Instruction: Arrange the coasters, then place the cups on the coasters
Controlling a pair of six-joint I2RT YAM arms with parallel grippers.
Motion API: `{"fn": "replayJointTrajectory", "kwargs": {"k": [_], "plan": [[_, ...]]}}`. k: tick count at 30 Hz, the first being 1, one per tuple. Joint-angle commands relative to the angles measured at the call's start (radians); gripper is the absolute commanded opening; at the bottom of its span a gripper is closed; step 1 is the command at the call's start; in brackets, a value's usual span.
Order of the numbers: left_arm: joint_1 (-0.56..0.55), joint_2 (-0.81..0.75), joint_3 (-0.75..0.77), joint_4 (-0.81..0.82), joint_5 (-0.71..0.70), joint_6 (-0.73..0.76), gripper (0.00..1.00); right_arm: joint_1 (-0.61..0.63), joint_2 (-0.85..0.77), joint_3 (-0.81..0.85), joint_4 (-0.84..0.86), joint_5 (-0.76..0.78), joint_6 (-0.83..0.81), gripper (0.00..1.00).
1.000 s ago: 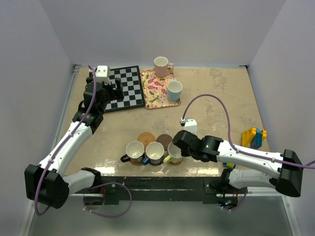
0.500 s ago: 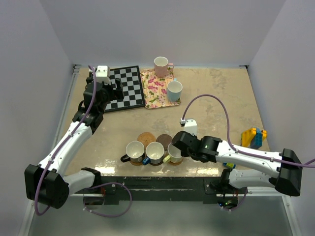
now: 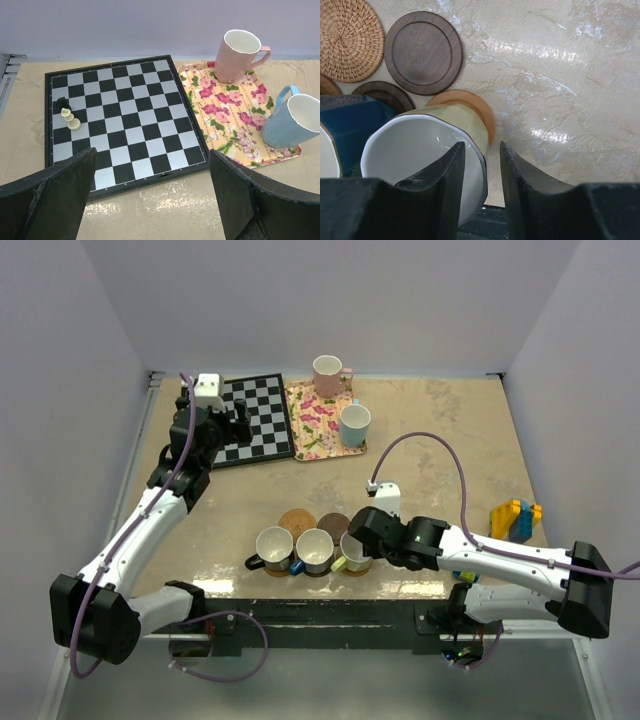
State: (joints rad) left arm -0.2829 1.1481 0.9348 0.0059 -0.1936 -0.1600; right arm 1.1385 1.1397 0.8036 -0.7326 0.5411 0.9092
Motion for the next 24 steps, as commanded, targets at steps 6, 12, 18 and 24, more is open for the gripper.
{"fn": "replayJointTrajectory", "kwargs": {"k": [6,12,18,24], "plan": [[-0.004,-0.007,0.018,0.029,0.010,0.010,0.98,0.006,-0.041,0.036,0.012,0.048,0.037,0.50],[-0.004,-0.010,0.018,0.029,0.010,0.010,0.98,0.009,-0.083,0.039,0.006,0.049,0.045,0.53],[-0.004,-0.008,0.018,0.029,0.006,0.010,0.98,0.007,-0.133,0.083,-0.033,0.054,0.043,0.56],[-0.004,-0.011,0.018,0.029,0.002,0.010,0.98,0.007,-0.161,0.150,-0.002,0.045,-0.018,0.56]]}}
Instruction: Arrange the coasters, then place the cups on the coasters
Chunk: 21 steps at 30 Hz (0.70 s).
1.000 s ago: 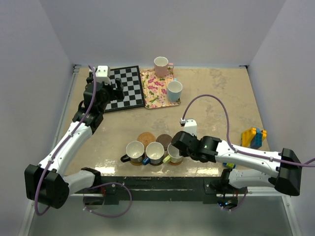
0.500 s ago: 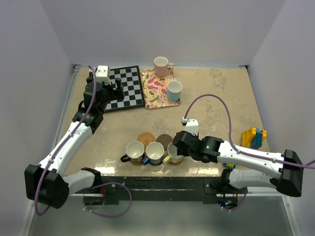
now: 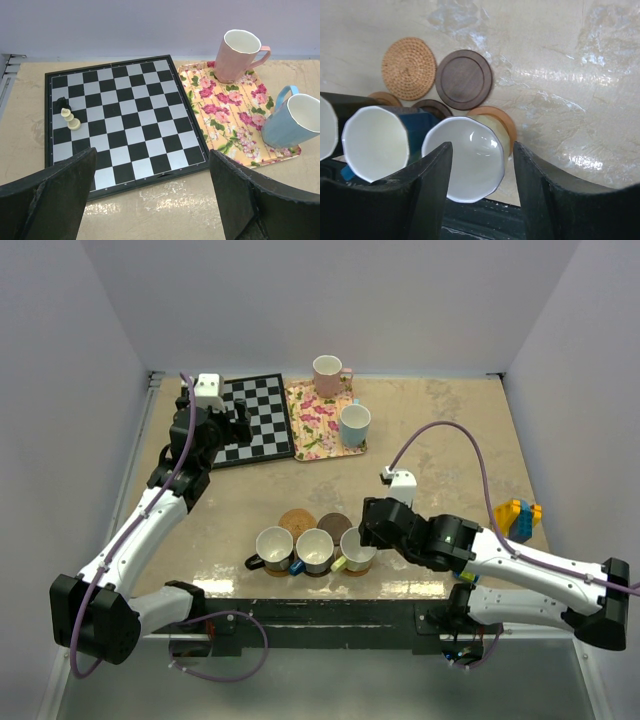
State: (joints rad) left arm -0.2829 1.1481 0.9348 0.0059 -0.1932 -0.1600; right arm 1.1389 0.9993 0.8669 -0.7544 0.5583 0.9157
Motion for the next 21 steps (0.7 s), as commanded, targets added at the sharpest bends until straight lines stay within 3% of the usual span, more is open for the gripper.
{"fn": "replayJointTrajectory", "kwargs": {"k": [1,5,7,13,17,21], "plan": [[-0.004,-0.013,0.018,0.029,0.001,0.010,0.98,0.007,-0.018,0.108,0.023,0.025,-0.041,0.56],[-0.004,-0.013,0.018,0.029,0.000,0.010,0.98,-0.005,0.027,0.216,0.055,0.081,-0.119,0.64],[-0.004,-0.014,0.018,0.029,0.000,0.010,0.98,-0.074,0.073,0.279,0.070,0.094,-0.190,0.65],[-0.004,-0.019,0.019,0.031,0.014,0.001,0.98,-0.428,0.209,0.386,0.305,-0.164,-0.420,0.70],[-0.004,-0.018,0.019,0.031,0.028,-0.004,0.98,-0.527,0.387,0.504,0.377,-0.216,-0.457,0.77],[-0.004,-0.019,0.019,0.031,0.035,-0.007,0.98,-0.608,0.551,0.598,0.441,-0.273,-0.466,0.78]]}}
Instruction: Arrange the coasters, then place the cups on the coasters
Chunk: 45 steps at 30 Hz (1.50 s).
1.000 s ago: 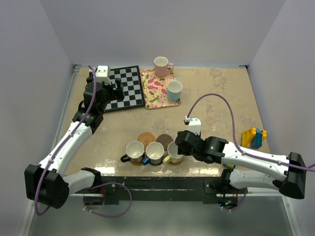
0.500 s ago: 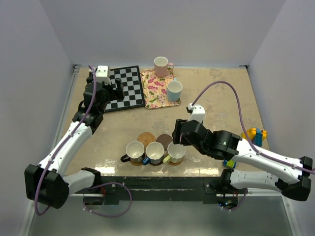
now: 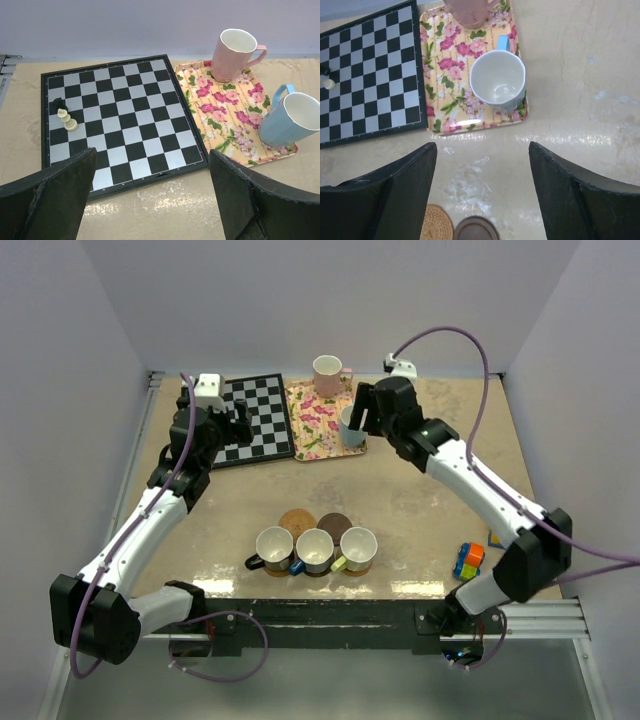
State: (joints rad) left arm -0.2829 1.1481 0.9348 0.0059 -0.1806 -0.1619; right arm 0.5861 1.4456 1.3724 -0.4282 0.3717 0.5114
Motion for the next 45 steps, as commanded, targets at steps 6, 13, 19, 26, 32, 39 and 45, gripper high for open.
{"fn": "replayJointTrajectory", "kwargs": {"k": [6,13,19,26,32,39,45], "plan": [[-0.004,-0.021,0.019,0.031,0.015,-0.002,0.98,-0.112,0.281,0.186,0.118,-0.082,-0.045,0.76],[-0.004,-0.025,0.022,0.029,0.023,-0.005,0.98,-0.132,0.412,0.201,0.129,-0.085,-0.034,0.74],[-0.004,-0.024,0.022,0.029,0.020,-0.002,0.98,-0.154,0.490,0.221,0.164,-0.094,-0.028,0.73],[-0.004,-0.024,0.024,0.028,0.007,0.002,0.98,-0.163,0.544,0.261,0.180,-0.122,-0.025,0.50],[-0.004,-0.028,0.025,0.028,0.017,-0.001,0.98,-0.170,0.550,0.304,0.181,-0.142,-0.109,0.04],[-0.004,-0.028,0.021,0.048,0.085,0.035,0.99,-0.170,0.546,0.379,0.226,-0.235,-0.379,0.00],[-0.004,0.004,0.022,0.091,0.439,0.101,1.00,-0.170,0.475,0.404,0.270,-0.509,-0.681,0.00]]}}
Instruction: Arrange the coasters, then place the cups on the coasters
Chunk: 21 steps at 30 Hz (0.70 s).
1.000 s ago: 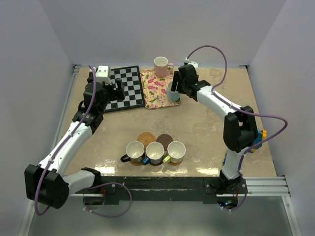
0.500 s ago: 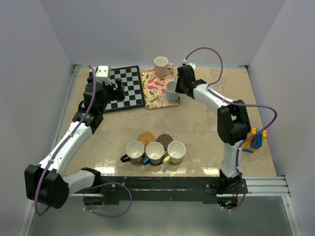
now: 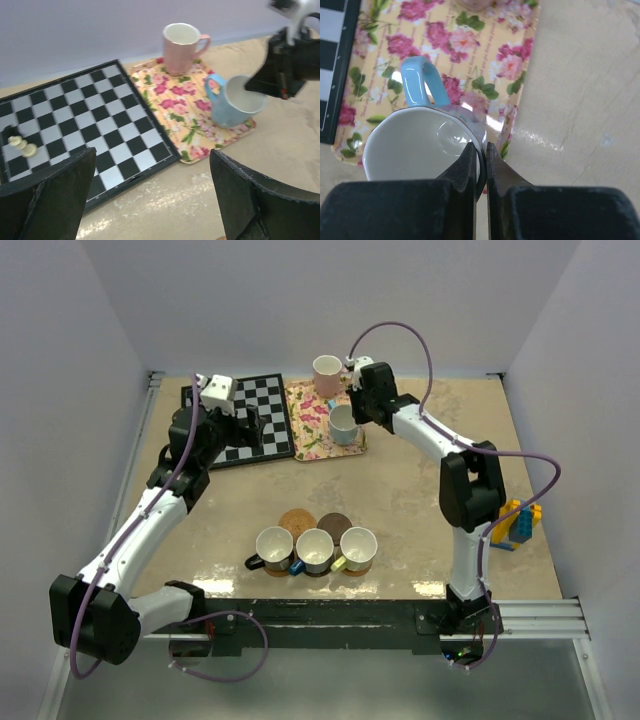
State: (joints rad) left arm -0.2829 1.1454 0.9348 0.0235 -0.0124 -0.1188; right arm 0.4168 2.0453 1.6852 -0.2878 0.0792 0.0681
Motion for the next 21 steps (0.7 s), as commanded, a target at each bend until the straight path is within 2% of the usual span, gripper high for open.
{"fn": "replayJointTrajectory", "kwargs": {"k": [1,5,8,13,15,21], "plan": [[-0.004,0.011,0.021,0.084,0.326,0.062,1.00,-0.001,-0.129,0.106,0.113,-0.286,-0.288,0.00],[-0.001,0.020,0.016,0.093,0.628,0.146,1.00,0.000,-0.131,0.157,0.012,-0.494,-0.415,0.00],[0.020,0.002,-0.013,0.110,0.787,0.212,1.00,0.000,-0.123,0.235,-0.098,-0.613,-0.451,0.00],[0.135,-0.012,-0.039,0.167,1.017,0.214,1.00,0.022,-0.116,0.393,-0.316,-0.755,-0.496,0.00],[0.197,0.010,-0.044,0.219,1.159,0.168,1.00,0.052,-0.120,0.422,-0.393,-0.771,-0.527,0.00],[0.212,0.025,-0.039,0.184,1.229,0.208,1.00,0.169,-0.158,0.403,-0.456,-0.648,-0.553,0.00]]}}
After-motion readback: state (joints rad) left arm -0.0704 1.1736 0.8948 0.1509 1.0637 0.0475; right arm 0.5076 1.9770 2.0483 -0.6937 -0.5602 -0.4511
